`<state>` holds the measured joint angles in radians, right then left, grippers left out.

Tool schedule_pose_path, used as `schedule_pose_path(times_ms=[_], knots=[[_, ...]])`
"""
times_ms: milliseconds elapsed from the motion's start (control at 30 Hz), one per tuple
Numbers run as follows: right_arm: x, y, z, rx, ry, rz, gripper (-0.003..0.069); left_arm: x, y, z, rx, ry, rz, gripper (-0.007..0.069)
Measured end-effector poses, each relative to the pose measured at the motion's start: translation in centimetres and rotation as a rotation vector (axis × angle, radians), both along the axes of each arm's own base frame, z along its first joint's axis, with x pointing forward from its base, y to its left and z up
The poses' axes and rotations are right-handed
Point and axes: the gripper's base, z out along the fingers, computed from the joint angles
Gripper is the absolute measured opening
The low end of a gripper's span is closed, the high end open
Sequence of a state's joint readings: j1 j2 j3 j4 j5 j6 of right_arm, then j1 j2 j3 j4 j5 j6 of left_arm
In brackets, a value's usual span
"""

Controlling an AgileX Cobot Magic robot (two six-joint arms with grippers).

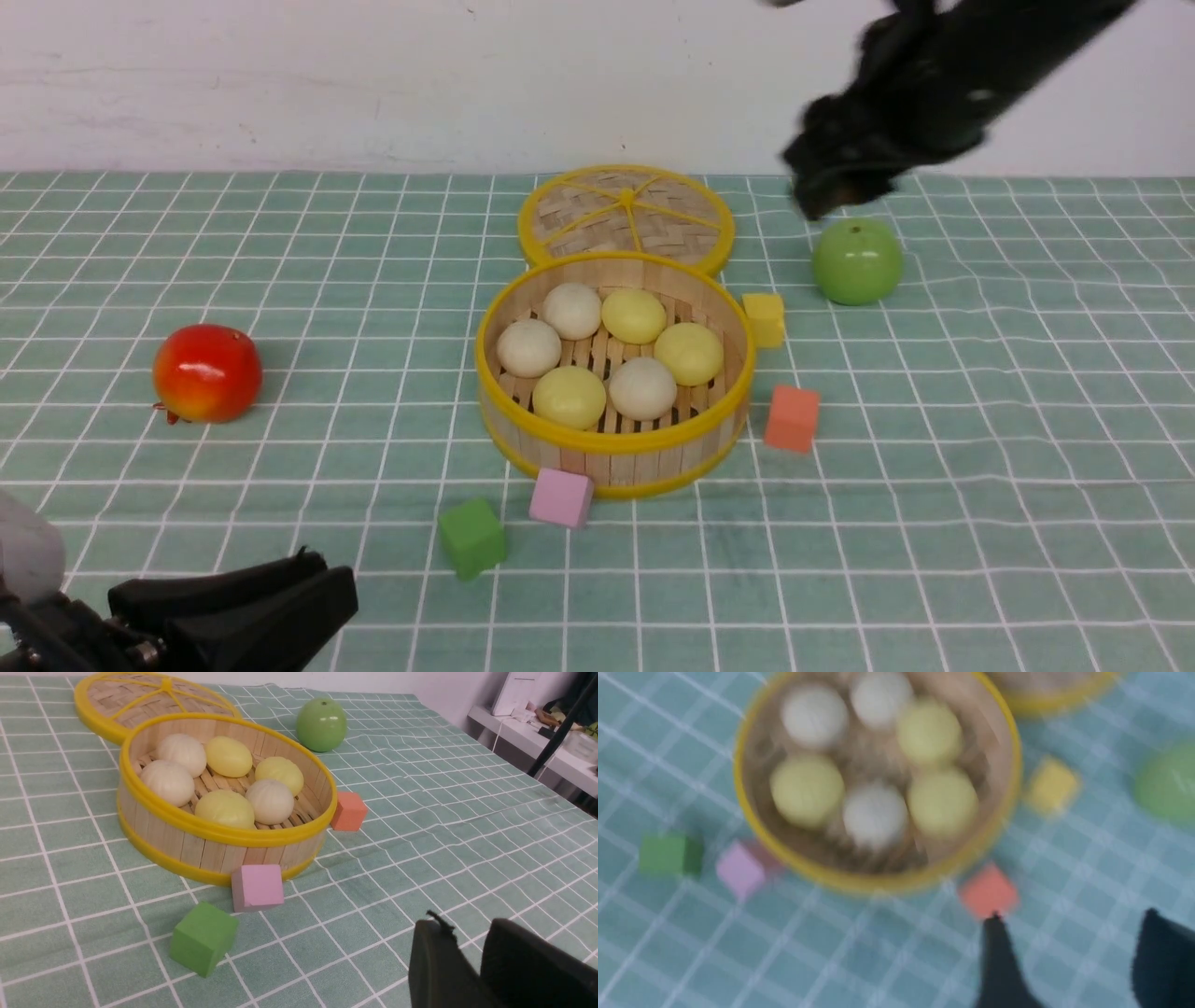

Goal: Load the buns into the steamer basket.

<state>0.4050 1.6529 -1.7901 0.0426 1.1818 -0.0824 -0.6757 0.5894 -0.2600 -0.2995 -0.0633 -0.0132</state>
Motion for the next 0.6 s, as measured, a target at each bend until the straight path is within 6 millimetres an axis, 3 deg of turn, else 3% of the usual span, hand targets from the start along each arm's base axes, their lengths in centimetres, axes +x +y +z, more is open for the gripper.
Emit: schedule_pose_path(times_ms=[67,100,233,333,600], knots=[[-1.1,-0.6,0.4,-0.005,0.015,-0.012,0.0257,0.0,0.0,0.0,0.0,0.0,0.0,0.015],[-2.9,-1.5,1.0,-0.007,0.028,-0.028,0.0172,0.0,0.0,0.0,0.0,0.0,0.0,0.015],[-6.5,-3.0,1.5,0.017,0.039,-0.072,0.0041,0.0,0.0,0.0,0.0,0.0,0.0,0.015],[-9.2,-4.2,1.8,0.028,0.028,-0.083,-0.0003,0.0,0.0,0.0,0.0,0.0,0.0,0.015],[-15.1,-6.7,3.8,0.078,-0.065,-0.083,-0.0013,0.0,0.0,0.0,0.0,0.0,0.0,0.0161]])
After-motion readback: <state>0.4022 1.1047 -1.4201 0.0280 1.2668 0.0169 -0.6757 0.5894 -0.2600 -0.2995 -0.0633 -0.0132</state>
